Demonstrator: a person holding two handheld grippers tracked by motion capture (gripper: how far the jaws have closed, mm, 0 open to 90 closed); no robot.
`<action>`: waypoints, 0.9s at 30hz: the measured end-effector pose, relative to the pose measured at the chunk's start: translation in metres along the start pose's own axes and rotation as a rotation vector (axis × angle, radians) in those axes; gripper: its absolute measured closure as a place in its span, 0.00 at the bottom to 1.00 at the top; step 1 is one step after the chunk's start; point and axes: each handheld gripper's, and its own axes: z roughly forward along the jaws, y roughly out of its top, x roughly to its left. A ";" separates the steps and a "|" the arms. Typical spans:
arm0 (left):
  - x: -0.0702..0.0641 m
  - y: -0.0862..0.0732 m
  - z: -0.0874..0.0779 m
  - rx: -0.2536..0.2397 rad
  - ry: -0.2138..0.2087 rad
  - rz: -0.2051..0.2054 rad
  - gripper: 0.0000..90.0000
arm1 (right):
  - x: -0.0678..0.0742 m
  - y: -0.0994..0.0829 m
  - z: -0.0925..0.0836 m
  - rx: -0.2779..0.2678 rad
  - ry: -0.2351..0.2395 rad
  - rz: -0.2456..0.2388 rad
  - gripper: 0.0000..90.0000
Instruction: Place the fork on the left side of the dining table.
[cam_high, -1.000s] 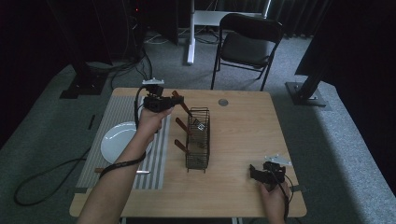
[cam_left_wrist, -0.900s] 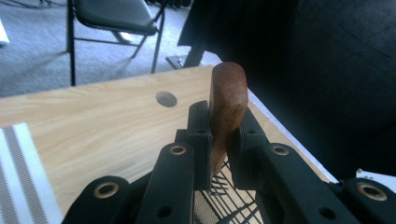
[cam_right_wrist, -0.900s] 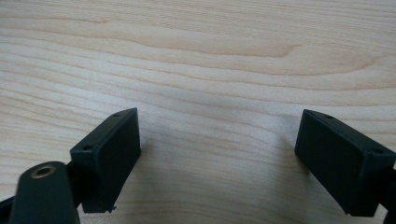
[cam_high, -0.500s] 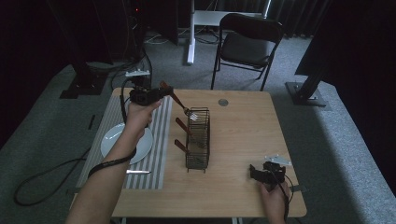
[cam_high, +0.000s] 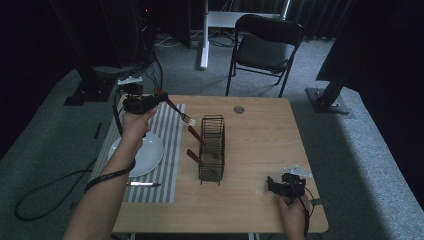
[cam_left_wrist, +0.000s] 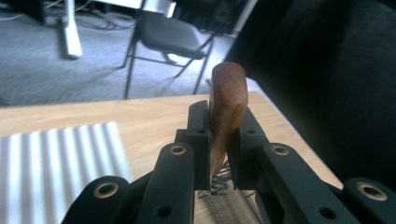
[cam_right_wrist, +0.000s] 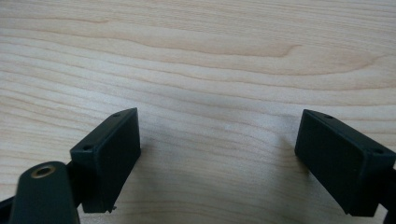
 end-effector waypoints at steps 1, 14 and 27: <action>0.012 -0.007 0.001 0.009 0.018 -0.021 0.89 | 0.000 0.000 0.000 0.000 0.000 0.001 0.15; 0.059 -0.029 -0.003 0.020 0.113 -0.092 0.89 | 0.000 0.000 0.000 0.000 0.000 0.000 0.15; 0.084 -0.041 0.002 0.015 0.171 -0.126 0.89 | 0.000 0.000 0.000 0.000 0.000 0.000 0.15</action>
